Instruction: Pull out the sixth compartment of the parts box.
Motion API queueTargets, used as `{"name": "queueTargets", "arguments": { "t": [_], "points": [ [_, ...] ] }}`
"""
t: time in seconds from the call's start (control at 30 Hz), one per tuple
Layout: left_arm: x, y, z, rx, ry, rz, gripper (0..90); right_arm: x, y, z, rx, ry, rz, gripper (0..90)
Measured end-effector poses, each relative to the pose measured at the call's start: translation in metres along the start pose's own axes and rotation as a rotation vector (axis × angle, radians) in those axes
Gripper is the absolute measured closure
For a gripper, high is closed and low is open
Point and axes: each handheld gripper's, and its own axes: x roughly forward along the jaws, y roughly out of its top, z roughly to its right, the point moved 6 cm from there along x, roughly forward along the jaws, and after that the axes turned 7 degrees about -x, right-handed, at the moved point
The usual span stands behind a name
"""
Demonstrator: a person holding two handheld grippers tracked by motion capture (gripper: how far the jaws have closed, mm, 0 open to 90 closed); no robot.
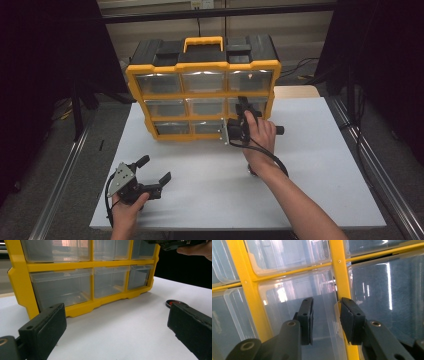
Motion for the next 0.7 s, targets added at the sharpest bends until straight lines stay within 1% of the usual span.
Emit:
{"name": "queueTargets", "arguments": {
  "t": [0.07,0.1,0.2,0.27,0.3,0.37,0.4,0.43,0.47,0.5,0.53,0.6,0.7],
  "points": [
    [0.0000,0.0000,-0.0001,0.000,0.000,0.000,2.3,0.0001,0.0004,-0.0002,-0.005,0.000,-0.001,65.1],
    [0.0001,0.0000,-0.0003,0.000,0.002,0.000,2.3,0.0004,0.0006,0.0003,-0.027,-0.001,-0.002,65.9],
    [-0.0001,0.0001,-0.0002,0.000,0.001,0.001,2.3,0.0002,0.0004,-0.0002,-0.028,-0.005,-0.008,67.2],
    [0.0000,0.0000,-0.0001,0.000,0.001,0.000,2.3,0.0006,0.0003,0.0013,-0.038,-0.008,-0.002,70.1],
    [0.0000,-0.0001,-0.0001,0.000,0.002,-0.001,2.3,0.0003,0.0000,0.0010,-0.032,-0.005,-0.008,70.8],
    [0.0001,-0.0002,0.0000,0.000,0.001,-0.002,2.2,0.0002,0.0000,0.0012,-0.036,-0.004,-0.007,71.0],
    [0.0001,-0.0001,0.0001,0.000,0.001,-0.001,2.2,0.0000,0.0002,0.0026,-0.070,-0.006,-0.014,71.7],
    [0.0001,-0.0001,0.0001,0.000,0.001,-0.001,2.3,0.0003,0.0000,0.0013,-0.058,-0.011,-0.013,71.9],
    [0.0001,-0.0001,0.0001,0.000,0.001,-0.001,2.3,0.0005,0.0004,0.0019,-0.070,-0.013,-0.011,71.9],
    [0.0000,-0.0001,-0.0002,-0.001,0.002,-0.001,2.2,0.0003,0.0000,0.0006,-0.061,-0.012,-0.018,72.4],
    [0.0001,-0.0001,-0.0002,-0.001,0.002,-0.001,2.3,0.0000,-0.0001,0.0005,-0.062,-0.011,-0.023,72.9],
    [0.0001,-0.0002,-0.0001,0.000,0.002,-0.002,2.3,0.0000,0.0001,0.0017,-0.085,-0.013,-0.022,74.6],
    [0.0004,-0.0003,-0.0001,0.003,0.002,-0.003,2.3,0.0000,-0.0003,0.0023,-0.088,-0.014,-0.023,77.2]
  ]
}}
